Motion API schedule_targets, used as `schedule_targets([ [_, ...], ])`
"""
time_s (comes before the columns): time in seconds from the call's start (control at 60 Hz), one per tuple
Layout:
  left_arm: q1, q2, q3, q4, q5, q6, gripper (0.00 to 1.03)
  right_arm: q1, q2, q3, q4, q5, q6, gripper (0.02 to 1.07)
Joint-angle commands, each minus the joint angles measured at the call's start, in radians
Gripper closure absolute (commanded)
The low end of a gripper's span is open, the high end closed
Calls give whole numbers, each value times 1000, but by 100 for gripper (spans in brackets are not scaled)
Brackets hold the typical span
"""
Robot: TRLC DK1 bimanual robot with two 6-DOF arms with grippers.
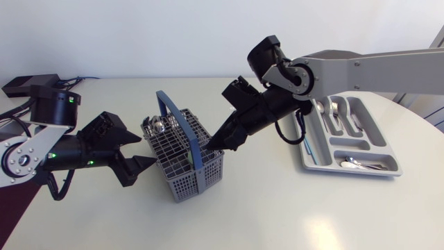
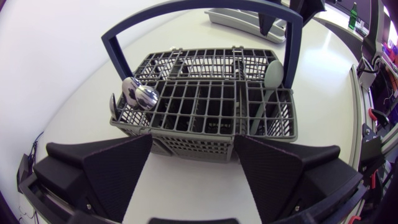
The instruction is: Transfer all utensils from the basket to the drawer tray.
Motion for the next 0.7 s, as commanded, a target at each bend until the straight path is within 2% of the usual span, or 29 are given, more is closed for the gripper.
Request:
schedule_targets([
  [0.0,-15,12,-18,4,7,25,11,15,50,17,4,-20,-34,53],
  [0.683,-33,45,-15,18,7,25,10,35,128,98,-13,-75,-76,54],
])
